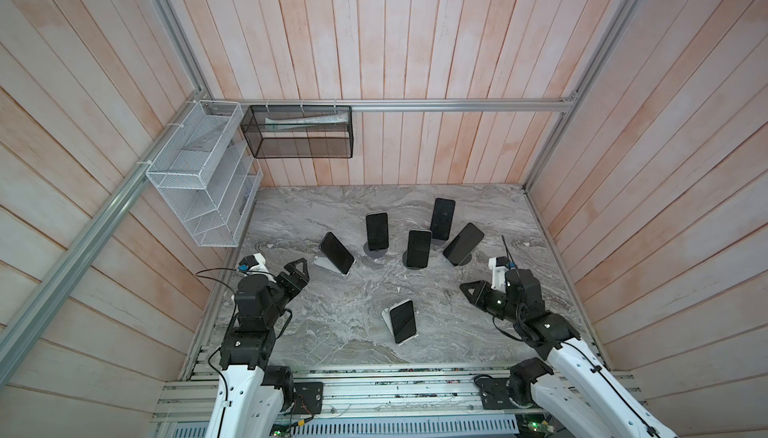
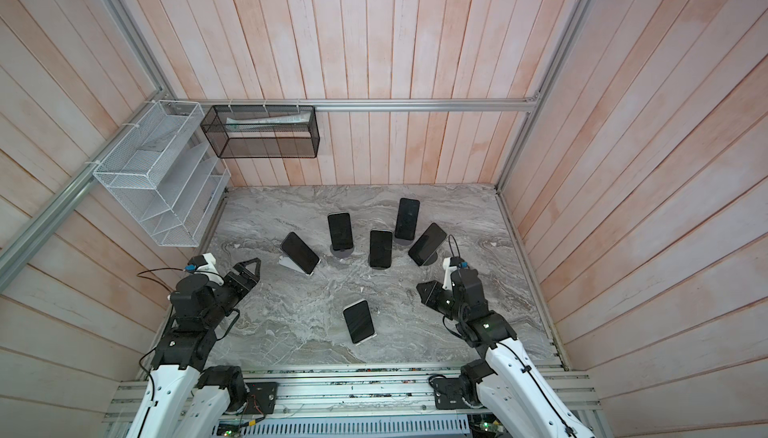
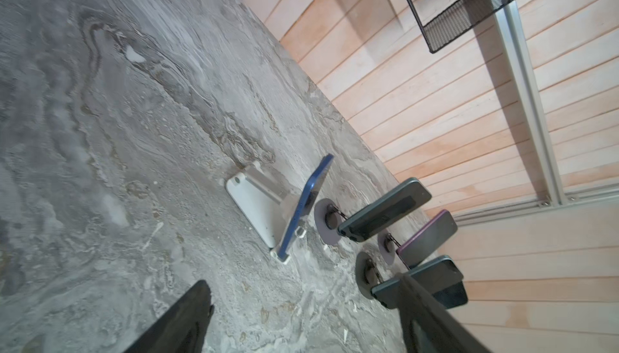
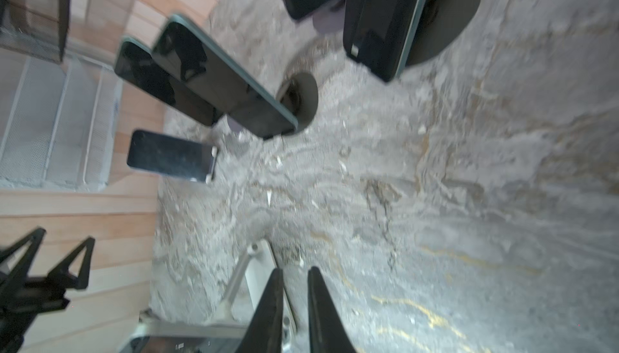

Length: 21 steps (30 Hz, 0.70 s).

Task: Remove the phone from the phone stand
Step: 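Raise both arms and swing the right gripper toward the white phone stand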

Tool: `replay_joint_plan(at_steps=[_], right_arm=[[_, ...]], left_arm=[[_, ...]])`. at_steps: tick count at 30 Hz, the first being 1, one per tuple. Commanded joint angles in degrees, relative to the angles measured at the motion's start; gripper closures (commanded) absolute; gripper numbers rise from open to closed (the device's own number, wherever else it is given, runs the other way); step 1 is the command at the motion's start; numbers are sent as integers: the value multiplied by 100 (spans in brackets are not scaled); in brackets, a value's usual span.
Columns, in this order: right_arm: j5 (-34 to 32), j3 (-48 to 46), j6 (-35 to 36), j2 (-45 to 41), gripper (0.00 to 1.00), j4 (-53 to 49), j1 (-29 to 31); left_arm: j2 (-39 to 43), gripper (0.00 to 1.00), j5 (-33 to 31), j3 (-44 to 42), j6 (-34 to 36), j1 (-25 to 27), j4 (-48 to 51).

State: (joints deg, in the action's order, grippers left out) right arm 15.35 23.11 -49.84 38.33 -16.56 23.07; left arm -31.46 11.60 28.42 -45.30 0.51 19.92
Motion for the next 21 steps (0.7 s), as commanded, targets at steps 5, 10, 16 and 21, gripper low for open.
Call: replay_joint_plan(at_steps=[5, 10, 16, 21], right_arm=[[31, -696, -1021, -259, 90, 292, 984], [-276, -677, -1265, -311, 73, 389, 1502], [-1262, 680, -252, 4, 53, -847, 1898], [-2293, 1999, 341, 580, 51, -2013, 2326]], left_arm=[[120, 14, 459, -15, -184, 677, -165], [130, 14, 496, -192, -362, 845, -451], [-166, 14, 553, 173, -91, 898, -302], [-477, 10, 1168, 564, -182, 969, -118]])
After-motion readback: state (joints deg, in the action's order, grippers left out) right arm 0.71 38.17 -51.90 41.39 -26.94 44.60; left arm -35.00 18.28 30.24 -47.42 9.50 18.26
